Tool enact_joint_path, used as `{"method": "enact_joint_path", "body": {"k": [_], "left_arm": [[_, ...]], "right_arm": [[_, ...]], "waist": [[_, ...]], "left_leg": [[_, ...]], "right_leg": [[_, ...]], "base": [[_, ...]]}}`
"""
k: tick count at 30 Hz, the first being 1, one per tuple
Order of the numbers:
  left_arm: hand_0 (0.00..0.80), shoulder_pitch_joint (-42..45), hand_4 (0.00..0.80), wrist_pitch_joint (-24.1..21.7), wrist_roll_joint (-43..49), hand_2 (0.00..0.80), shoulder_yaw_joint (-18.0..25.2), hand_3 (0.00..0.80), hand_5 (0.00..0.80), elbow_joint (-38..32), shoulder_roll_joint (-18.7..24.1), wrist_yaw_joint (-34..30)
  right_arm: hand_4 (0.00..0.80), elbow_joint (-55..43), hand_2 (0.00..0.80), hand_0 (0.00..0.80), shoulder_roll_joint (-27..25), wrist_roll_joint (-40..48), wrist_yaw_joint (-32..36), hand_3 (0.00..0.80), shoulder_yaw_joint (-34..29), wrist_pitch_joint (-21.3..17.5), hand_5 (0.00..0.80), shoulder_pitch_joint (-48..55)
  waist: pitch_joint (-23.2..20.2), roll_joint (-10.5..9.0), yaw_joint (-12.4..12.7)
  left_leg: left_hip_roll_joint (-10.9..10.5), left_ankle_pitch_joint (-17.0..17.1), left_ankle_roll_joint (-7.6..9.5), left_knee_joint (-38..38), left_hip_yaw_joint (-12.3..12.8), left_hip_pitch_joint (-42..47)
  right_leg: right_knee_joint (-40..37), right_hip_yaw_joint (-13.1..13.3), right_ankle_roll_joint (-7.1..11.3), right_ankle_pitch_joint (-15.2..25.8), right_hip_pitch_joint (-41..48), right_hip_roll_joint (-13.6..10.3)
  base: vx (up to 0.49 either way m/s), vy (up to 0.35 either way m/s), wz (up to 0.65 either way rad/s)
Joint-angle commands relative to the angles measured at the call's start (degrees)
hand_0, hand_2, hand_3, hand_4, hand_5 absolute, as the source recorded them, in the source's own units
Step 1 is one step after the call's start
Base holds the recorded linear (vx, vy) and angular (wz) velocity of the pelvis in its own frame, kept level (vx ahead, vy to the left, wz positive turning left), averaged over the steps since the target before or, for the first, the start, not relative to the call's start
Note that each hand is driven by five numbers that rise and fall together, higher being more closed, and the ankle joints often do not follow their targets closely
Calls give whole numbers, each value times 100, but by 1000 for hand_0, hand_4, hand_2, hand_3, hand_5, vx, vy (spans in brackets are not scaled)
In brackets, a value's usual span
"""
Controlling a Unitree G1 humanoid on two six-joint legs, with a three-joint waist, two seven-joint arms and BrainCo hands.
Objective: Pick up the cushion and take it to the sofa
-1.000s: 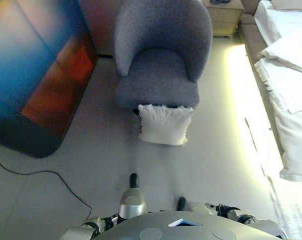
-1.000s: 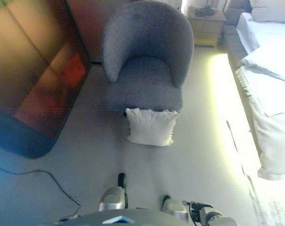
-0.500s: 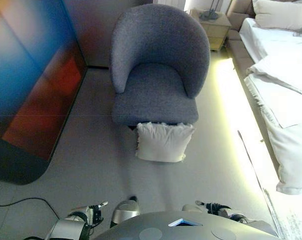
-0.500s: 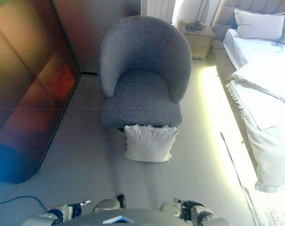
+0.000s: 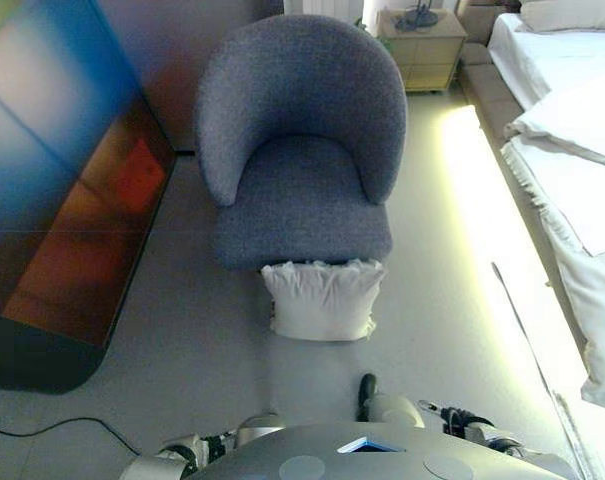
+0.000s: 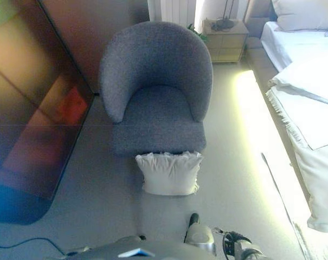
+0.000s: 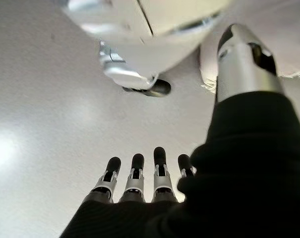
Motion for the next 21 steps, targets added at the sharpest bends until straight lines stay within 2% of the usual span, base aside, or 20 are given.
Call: {"method": "enact_joint_path", "body": {"k": [1,3,4,6,7,8,9,10,12,13,14,15,17,19,21], "left_arm": [[0,-29,0,-7,297,0,178,0,0,217,350,150],[0,-14,0,-13,347,0,181,0,0,212,359,116],[0,-8,0,-27,386,0,167,0,0,208,369,67],[0,14,0,-90,396,0,140,0,0,212,369,0],[0,34,0,-144,339,0,129,0,0,192,360,-50],[0,56,0,-202,282,0,127,0,0,167,343,-94],[0,63,0,-293,194,0,113,0,0,140,308,-115],[0,50,0,-306,132,0,78,0,0,101,266,-94],[0,21,0,-241,100,0,-33,0,0,0,185,-42],[0,19,0,-228,69,0,-87,0,0,-11,159,-13],[0,21,0,-224,67,0,-95,0,0,-11,154,-4],[0,28,0,-195,51,0,-67,0,0,-7,168,47],[0,61,0,-159,135,0,9,0,0,-11,212,51],[0,66,0,-87,211,0,35,0,0,-10,242,-4],[0,84,0,-40,250,0,37,0,0,9,238,-27]], "right_arm": [[0,260,0,0,317,-213,10,0,15,-115,0,-99],[0,257,0,0,288,-162,9,0,41,-103,0,-142],[0,247,0,0,265,-108,-7,0,56,-93,0,-170],[0,214,0,0,221,-38,-33,0,103,-39,0,-218],[0,187,0,0,190,-51,-21,0,152,5,0,-244],[0,164,0,0,173,-98,18,0,211,59,0,-270],[0,137,0,0,145,-119,50,0,290,121,0,-311],[0,153,0,0,126,-136,53,0,315,126,0,-336],[0,138,0,0,85,-48,-10,0,331,158,0,-367],[0,112,0,0,60,-22,6,0,335,179,0,-389],[0,103,0,0,53,-23,11,0,333,190,0,-409],[0,99,0,0,33,-49,36,0,326,237,0,-480],[0,178,0,0,31,-2,5,0,311,221,0,-526],[0,231,0,0,28,36,12,0,309,214,0,-524],[0,279,0,0,39,41,34,0,311,177,0,-481]], "waist": [[-98,-587,-22],[-121,-561,-45],[-133,-533,-63],[-164,-480,-75],[-171,-428,-69],[-197,-431,-58],[-180,-447,-8],[-147,-489,26],[-29,-551,169],[40,-540,258],[75,-528,299],[187,-471,408],[274,-370,473],[309,-231,544],[300,-153,622]], "left_leg": [[-636,-949,594,322,-291,440],[-485,-1032,520,488,-274,498],[-368,-953,471,651,-311,492],[-113,-531,335,1045,-337,414],[52,-188,237,1387,-353,371],[128,182,175,1816,-385,236],[149,446,176,2373,-366,-56],[121,533,221,2936,-297,-350],[23,488,337,3503,-253,-1179],[-172,402,396,3378,-264,-1435],[-251,397,407,3269,-241,-1520],[-358,478,382,2850,-118,-1712],[-225,707,296,1902,217,-1766],[-192,1121,131,1118,261,-1848],[-141,1486,4,642,184,-1963]], "right_leg": [[-556,335,740,964,-527,-824],[-126,382,665,735,-663,-756],[112,430,578,574,-749,-678],[328,392,391,366,-825,-526],[347,363,268,260,-792,-413],[298,331,150,180,-730,-350],[231,296,25,78,-586,-297],[208,290,-75,1,-472,-285],[128,263,-184,-138,-107,-262],[87,242,-166,-206,65,-246],[69,239,-151,-246,156,-231],[13,247,-122,-375,396,-148],[-85,232,-108,-509,647,-5],[-146,239,-102,-636,855,183],[-220,313,-103,-773,1127,287]], "base": [[322,-247,9],[308,-262,3],[270,-258,3],[243,-263,11],[215,-274,14],[231,-315,11],[209,-304,9],[220,-296,-4],[227,-207,-8],[187,-93,-13],[229,-50,-15],[275,-29,-8],[314,-1,-4],[306,29,6],[324,54,9]]}}
